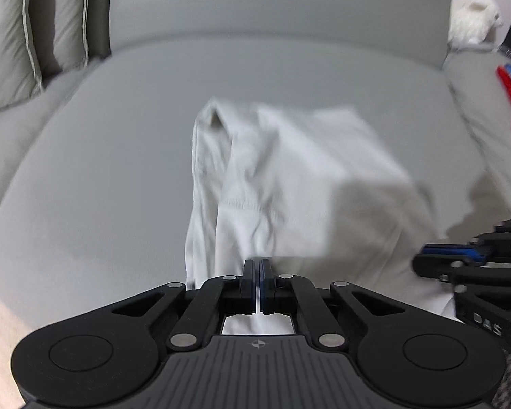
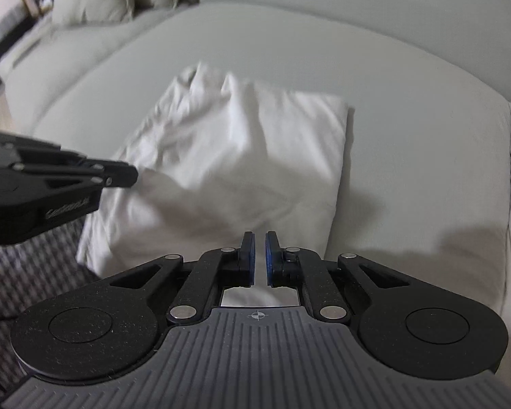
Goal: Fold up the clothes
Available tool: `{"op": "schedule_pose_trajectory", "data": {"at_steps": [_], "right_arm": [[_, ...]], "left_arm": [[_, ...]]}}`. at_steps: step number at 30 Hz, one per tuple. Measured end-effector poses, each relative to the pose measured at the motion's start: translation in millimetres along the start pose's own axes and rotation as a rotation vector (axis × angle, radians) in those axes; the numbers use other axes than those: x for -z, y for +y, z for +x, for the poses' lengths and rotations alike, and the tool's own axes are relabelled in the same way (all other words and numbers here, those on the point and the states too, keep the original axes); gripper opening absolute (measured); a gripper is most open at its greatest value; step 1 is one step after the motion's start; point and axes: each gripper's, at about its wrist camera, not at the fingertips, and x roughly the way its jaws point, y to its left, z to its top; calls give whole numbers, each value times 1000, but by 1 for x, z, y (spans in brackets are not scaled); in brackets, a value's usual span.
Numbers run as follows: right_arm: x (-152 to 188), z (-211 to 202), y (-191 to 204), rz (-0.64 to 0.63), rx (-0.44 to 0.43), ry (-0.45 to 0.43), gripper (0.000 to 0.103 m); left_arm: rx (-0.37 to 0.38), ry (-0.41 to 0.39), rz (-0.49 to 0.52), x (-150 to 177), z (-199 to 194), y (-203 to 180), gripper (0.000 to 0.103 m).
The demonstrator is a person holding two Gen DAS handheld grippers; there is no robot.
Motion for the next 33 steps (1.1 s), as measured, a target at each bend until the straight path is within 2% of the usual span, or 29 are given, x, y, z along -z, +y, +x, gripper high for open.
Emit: {"op": "schedule_pose_trajectory", "data": {"at_steps": [2, 9, 11, 13, 15, 16, 17, 19, 25, 28, 33], "right_arm": [[5, 10, 1, 7, 12, 48, 9], [1, 17, 3, 15, 49, 68, 9], [-1, 8, 4, 21, 44, 53, 13], [1, -7, 4, 30, 25, 20, 18], [6, -19, 2, 31, 9, -4, 22], [9, -24, 1, 28, 4, -11, 27], [15, -34, 0, 11, -7, -24, 36], [22, -45, -1, -5, -12, -32, 40], [48, -60, -14, 22, -4, -39, 44], [59, -66, -20, 55, 12, -42, 46], [67, -69, -24, 88, 20, -65, 48]], "left_arm": [[-8, 12, 18, 0, 5, -2, 1], [-5, 34, 31, -2, 7, -1, 3], [-3, 28, 39, -3, -1, 1, 13], [-2, 33, 52, -2, -13, 2, 34], [-11, 33, 72, -1, -21, 1, 48], [-23, 33, 93, 1, -26, 0, 50], [-34, 34, 114, 3, -30, 0, 51], [-38, 40, 124, 10, -37, 3, 53], [-27, 33, 54, 31, -46, 17, 57], [-26, -2, 60, 38, -51, 15, 57], [-33, -12, 60, 39, -49, 13, 59]]}}
